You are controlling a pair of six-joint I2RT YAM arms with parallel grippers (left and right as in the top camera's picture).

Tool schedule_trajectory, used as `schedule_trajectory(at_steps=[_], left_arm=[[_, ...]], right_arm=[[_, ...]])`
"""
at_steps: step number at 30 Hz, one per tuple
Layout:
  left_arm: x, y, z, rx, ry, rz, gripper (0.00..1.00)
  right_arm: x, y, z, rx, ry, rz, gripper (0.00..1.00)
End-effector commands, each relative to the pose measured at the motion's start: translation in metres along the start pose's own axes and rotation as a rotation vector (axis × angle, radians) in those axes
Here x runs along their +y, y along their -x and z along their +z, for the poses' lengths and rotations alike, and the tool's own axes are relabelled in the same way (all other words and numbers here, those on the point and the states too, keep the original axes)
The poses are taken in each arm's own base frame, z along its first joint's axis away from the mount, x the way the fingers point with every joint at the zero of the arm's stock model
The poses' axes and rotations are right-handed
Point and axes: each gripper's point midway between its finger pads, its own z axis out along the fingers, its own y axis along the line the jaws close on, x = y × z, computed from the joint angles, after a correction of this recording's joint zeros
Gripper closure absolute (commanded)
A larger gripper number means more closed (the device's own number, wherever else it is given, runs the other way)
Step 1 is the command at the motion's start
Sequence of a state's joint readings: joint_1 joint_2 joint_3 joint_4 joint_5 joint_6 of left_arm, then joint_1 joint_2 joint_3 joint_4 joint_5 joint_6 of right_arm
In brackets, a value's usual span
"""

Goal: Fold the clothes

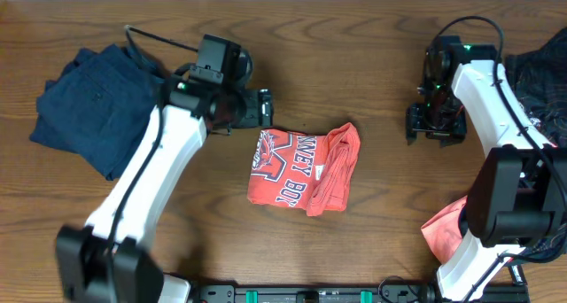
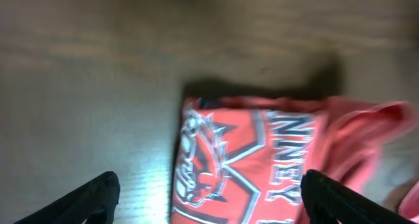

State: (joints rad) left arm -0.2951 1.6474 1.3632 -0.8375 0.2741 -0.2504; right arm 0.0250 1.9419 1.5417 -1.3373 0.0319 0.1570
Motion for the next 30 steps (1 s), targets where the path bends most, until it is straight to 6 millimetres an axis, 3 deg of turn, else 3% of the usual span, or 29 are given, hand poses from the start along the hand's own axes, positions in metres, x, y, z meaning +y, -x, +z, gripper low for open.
schedule_trajectory(at_steps=[1, 8, 12, 13, 14, 16, 17, 18, 21, 24, 30], left_arm=[[0.007, -0.023, 0.041, 0.158, -0.032, -0.009, 0.09], [-0.019, -0.061, 0.091, 0.391, -0.27, 0.054, 0.08], [-0.016, -0.08, 0.117, 0.476, -0.274, 0.056, 0.08], [-0.015, -0.082, 0.122, 0.487, -0.273, 0.065, 0.14], [-0.014, -0.083, 0.125, 0.49, -0.275, 0.075, 0.32], [-0.014, -0.082, 0.127, 0.479, -0.284, 0.104, 0.78], [-0.014, -0.079, 0.125, 0.469, -0.288, 0.119, 0.94], [-0.012, -0.075, 0.122, 0.455, -0.282, 0.121, 0.94], [0.009, -0.049, 0.11, 0.378, -0.164, 0.136, 0.94], [0.039, -0.012, 0.077, 0.257, -0.031, 0.1, 0.94], [0.11, 0.071, -0.034, -0.11, 0.196, 0.008, 0.94]], right_arm=[[0.005, -0.002, -0.009, -0.027, 0.013, -0.027, 0.34], [0.005, -0.002, -0.009, -0.027, 0.013, -0.027, 0.33], [0.005, -0.002, -0.009, -0.027, 0.013, -0.027, 0.33], [0.005, -0.002, -0.009, -0.027, 0.013, -0.027, 0.33], [0.005, -0.002, -0.009, -0.027, 0.013, -0.027, 0.33], [0.005, -0.003, -0.009, -0.024, 0.011, -0.027, 0.33], [0.005, -0.003, -0.009, -0.023, 0.011, -0.028, 0.33], [0.004, -0.003, -0.009, -0.024, 0.008, -0.027, 0.33], [0.004, -0.003, -0.009, -0.025, 0.008, -0.027, 0.34], [0.004, -0.003, -0.009, -0.024, 0.008, -0.026, 0.34], [0.004, -0.003, -0.009, -0.024, 0.008, -0.026, 0.34]])
